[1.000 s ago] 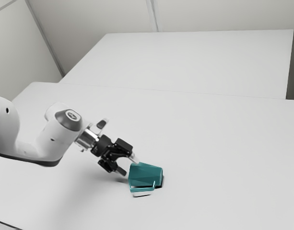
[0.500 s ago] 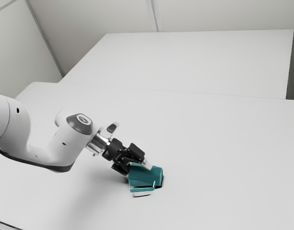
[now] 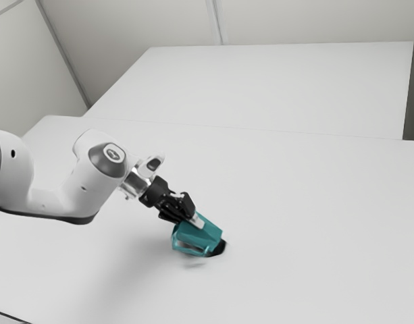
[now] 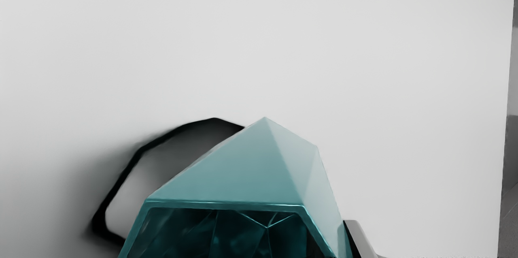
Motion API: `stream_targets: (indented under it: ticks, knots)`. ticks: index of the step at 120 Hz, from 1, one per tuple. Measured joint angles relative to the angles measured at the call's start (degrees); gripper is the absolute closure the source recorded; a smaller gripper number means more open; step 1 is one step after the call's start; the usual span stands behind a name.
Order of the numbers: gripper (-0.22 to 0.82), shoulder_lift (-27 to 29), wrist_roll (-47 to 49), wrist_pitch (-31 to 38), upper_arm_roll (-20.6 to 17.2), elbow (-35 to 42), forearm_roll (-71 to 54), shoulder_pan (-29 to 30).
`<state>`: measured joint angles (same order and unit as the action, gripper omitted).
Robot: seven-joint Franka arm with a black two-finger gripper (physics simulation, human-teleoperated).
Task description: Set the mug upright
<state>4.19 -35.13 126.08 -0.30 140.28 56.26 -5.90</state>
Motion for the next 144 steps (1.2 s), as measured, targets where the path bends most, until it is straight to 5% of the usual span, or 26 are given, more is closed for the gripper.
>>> stream_targets:
  ticks: [28, 74, 144]
  knots:
    - [0.76, 0.09, 1.27, 0.86, -0.04, -2.66, -10.58, -0.16]
    - [0.77, -3.27, 5.29, 3.73, -0.09, -12.77, -45.89, -0.47]
    - [0.77, -8.41, 6.89, 7.39, 0.05, -16.06, -57.61, -1.07]
